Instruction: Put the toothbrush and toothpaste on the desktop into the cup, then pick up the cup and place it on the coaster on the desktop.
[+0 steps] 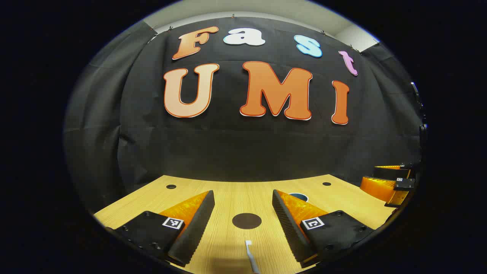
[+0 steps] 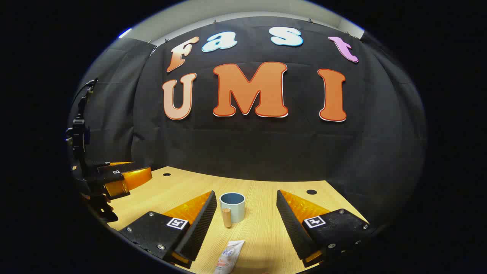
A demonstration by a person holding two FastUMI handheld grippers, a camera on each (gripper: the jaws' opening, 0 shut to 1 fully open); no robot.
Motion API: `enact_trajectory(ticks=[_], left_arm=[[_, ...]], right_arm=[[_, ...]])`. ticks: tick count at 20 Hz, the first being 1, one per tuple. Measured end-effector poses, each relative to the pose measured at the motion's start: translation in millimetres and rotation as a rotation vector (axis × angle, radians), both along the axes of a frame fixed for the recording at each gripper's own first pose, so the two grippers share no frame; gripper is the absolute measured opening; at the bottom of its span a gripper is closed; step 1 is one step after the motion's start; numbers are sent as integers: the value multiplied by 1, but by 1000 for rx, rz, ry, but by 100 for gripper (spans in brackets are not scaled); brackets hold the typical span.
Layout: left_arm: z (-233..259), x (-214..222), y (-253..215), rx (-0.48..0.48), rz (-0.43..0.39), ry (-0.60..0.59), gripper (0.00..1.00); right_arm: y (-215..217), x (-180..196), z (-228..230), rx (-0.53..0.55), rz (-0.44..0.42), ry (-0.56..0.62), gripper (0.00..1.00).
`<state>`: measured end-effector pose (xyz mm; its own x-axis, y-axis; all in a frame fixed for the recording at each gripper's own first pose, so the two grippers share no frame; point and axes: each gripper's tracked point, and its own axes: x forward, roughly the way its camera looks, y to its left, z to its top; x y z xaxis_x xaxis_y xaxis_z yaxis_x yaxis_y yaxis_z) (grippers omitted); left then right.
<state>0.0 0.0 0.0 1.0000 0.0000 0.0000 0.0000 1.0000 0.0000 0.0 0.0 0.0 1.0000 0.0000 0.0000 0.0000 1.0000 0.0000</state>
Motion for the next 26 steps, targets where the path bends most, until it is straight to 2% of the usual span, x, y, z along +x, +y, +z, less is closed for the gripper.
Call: enact_trajectory(ticks=[6,16,21,26], left_arm=[[5,-3,1,23,7,-24,97],[7,-6,-3,20,5,-31,97],[1,-6,-6,31,3,-9,98],[-11,0,-8,1,-13,60,97]], right_arm=[[-2,-1,5,-38,-27,-29,96],[2,-3,8,-69,-20,-57,99],[1,-1,3,-81,-22,-36,99],[4,2,-10,-60,10,54,98]])
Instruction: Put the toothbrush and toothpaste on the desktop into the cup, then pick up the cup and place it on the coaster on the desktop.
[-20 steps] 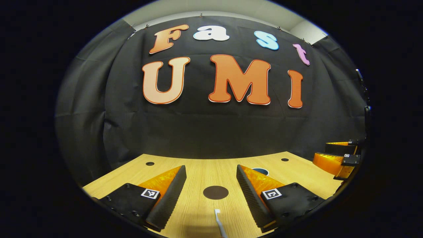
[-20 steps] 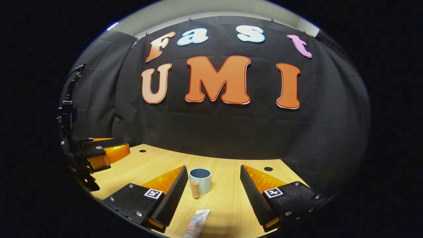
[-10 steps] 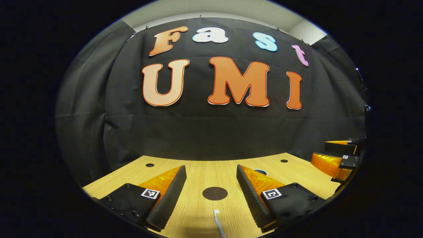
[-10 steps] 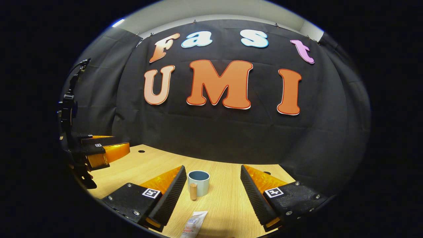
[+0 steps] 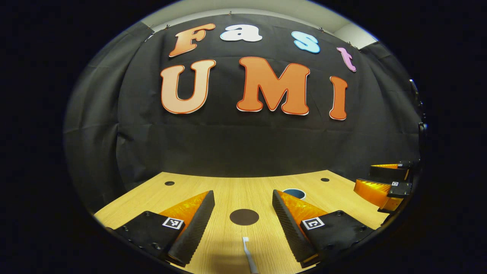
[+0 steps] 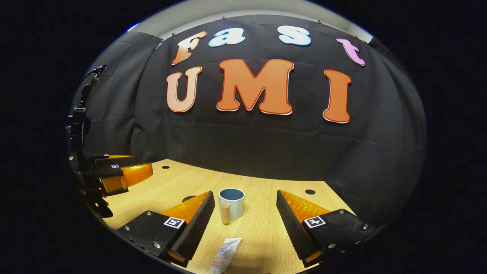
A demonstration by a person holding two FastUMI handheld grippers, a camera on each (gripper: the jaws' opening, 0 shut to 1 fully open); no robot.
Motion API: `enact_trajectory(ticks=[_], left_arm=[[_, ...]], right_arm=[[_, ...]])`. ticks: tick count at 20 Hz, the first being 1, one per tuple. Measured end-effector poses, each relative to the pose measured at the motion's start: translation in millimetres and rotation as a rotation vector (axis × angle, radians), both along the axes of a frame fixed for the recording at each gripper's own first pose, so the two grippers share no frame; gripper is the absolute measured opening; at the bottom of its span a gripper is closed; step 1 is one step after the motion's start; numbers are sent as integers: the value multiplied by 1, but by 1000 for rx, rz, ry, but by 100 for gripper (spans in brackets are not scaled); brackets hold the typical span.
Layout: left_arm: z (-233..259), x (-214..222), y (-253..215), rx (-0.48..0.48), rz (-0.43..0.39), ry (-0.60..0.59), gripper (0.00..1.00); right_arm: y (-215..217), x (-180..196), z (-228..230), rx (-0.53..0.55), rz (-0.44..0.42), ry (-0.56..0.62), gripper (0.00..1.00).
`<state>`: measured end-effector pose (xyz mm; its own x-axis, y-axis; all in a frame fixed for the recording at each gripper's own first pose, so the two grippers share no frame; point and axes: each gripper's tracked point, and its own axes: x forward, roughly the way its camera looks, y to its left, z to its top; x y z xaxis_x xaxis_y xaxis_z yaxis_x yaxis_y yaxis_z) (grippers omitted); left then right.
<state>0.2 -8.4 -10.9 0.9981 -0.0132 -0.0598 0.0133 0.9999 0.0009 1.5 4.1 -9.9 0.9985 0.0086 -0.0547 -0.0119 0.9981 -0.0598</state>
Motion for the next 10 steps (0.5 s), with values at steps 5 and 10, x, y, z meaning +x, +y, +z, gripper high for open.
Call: enact_trajectory(ticks=[5,10], left_arm=[[-22,7,-2,-18,-22,120,97],[-60,9,-14,-52,-67,266,97]], right_arm=[[4,1,-16,25,45,120,96],[-2,4,-56,-10,12,253,93]])
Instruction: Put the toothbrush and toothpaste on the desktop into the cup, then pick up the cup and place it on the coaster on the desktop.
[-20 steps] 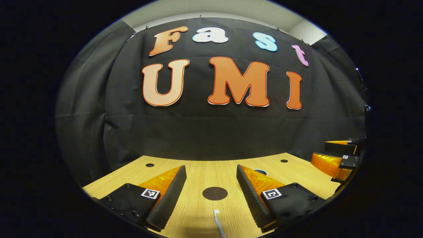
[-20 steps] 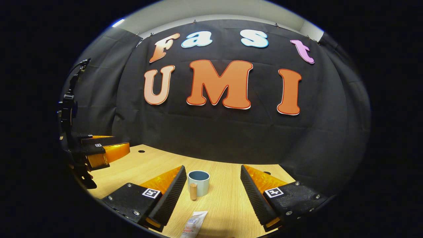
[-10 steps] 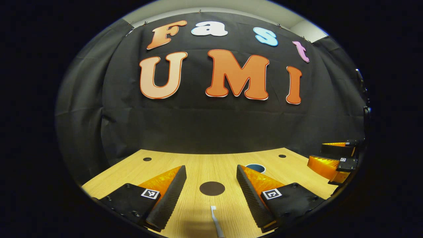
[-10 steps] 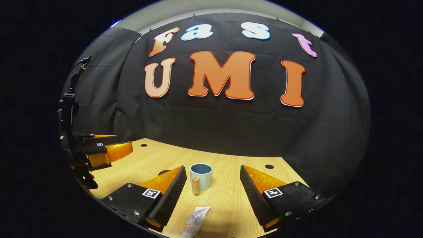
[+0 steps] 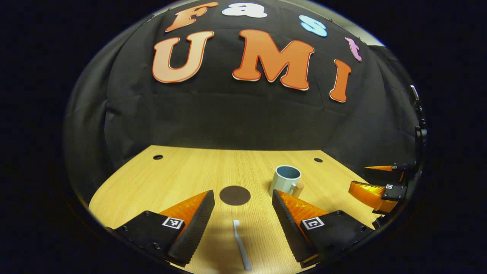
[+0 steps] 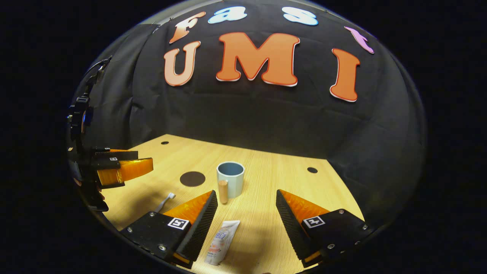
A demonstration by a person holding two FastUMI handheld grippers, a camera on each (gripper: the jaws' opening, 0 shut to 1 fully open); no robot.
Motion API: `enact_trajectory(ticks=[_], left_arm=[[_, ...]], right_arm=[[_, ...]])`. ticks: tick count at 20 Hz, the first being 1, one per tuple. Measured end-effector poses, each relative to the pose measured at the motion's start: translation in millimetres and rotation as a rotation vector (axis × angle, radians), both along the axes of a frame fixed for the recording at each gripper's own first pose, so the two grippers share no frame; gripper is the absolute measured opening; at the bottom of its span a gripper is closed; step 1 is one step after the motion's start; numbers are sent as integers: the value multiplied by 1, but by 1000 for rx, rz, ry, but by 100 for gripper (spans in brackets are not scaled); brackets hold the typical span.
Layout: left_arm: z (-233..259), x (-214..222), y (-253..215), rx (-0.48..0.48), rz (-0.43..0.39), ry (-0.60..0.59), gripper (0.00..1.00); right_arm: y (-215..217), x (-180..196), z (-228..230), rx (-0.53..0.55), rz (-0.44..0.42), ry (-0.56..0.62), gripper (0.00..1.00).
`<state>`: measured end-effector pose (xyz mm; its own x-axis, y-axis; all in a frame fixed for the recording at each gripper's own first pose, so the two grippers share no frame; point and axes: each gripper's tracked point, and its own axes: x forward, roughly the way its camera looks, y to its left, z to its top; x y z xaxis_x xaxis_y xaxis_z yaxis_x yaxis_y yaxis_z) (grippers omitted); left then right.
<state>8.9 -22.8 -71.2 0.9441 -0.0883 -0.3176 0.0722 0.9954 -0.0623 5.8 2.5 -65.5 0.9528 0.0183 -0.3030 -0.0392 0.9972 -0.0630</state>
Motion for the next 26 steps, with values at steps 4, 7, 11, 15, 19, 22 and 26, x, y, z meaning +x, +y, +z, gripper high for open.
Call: enact_trajectory(ticks=[4,7,11,15,19,22,26], left_arm=[[-40,0,-16,-25,-44,140,99],[-64,-2,-14,-27,-34,232,97],[-96,-9,-12,-48,-16,348,94],[-122,-15,-14,-41,-11,416,93],[-140,-18,-8,-30,25,468,80],[-151,-22,-7,-45,46,502,78],[-155,-24,-2,-13,81,511,49]], right_arm=[[8,-5,-32,40,15,113,89],[12,-7,-55,55,5,180,88],[15,-11,-83,43,1,261,87],[25,-15,-100,37,14,311,87],[32,-20,-107,8,22,355,74],[37,-18,-123,1,22,374,74],[42,-18,-127,-9,33,394,72]])
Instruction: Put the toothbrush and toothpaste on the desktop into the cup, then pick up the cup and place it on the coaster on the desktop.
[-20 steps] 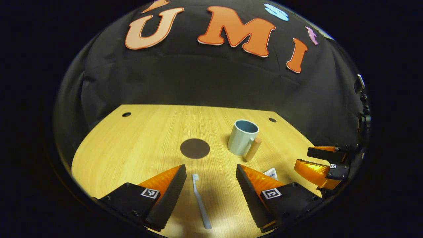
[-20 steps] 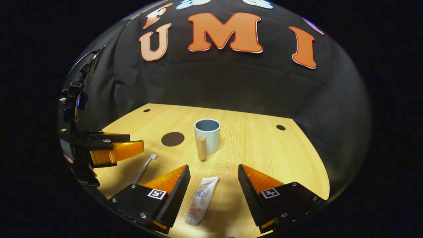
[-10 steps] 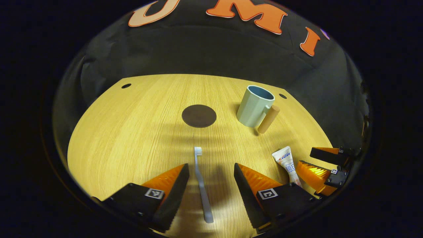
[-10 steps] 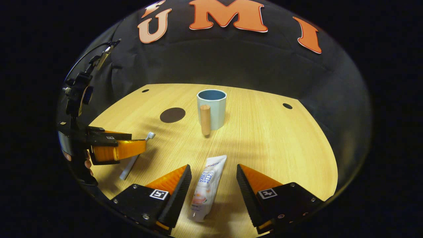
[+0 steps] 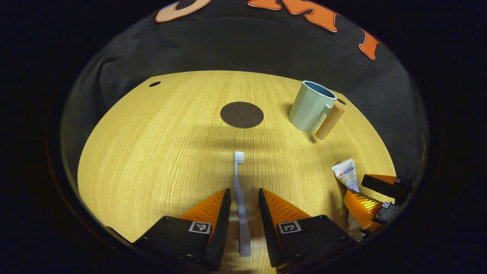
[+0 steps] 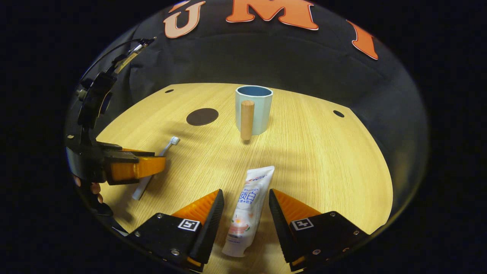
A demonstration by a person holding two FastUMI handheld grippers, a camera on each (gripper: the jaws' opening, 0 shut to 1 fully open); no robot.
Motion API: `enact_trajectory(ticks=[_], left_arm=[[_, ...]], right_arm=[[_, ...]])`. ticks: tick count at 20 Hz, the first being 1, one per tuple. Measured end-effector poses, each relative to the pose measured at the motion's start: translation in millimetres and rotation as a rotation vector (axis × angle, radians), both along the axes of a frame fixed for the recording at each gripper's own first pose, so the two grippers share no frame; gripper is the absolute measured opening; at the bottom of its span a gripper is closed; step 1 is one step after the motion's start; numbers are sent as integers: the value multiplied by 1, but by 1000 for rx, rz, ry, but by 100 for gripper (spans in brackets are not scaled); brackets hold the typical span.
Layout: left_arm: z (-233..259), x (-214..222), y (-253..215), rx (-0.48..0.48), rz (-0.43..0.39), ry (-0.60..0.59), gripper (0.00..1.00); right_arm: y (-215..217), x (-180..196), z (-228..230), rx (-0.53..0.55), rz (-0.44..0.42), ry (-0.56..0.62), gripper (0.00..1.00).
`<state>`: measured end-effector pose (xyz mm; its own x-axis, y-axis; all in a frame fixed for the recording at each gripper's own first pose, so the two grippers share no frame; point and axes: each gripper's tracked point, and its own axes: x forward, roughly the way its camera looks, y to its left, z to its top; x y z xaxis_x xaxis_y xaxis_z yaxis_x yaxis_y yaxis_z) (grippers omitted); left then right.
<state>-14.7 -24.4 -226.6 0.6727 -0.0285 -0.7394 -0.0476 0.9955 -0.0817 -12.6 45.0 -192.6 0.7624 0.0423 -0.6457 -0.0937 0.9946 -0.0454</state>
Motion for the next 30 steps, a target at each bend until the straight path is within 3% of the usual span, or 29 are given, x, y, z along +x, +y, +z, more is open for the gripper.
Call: enact_trajectory(ticks=[1,4,5,9,12,16,27,28,30], left_arm=[[-1,1,4,10,11,1,47],[-3,2,7,-19,40,3,21],[1,3,5,-28,30,-8,17],[0,10,-6,-43,13,-21,11],[1,10,-3,-22,2,-50,12],[14,13,-7,-8,-9,-99,12],[53,18,-7,-52,-19,-229,12],[60,12,-4,-56,-17,-243,6],[61,14,-2,-51,-22,-249,7]], right_arm=[[1,0,-2,-4,0,7,70],[4,-2,-10,-3,2,34,55],[-1,-2,-13,-18,1,42,52],[-6,2,-13,-11,-5,47,41],[-8,6,-14,18,-37,33,23],[-6,6,-12,152,-64,44,19],[-6,25,41,198,-32,-139,16],[-6,26,44,209,-33,-151,15],[-3,28,47,215,-32,-157,14]])
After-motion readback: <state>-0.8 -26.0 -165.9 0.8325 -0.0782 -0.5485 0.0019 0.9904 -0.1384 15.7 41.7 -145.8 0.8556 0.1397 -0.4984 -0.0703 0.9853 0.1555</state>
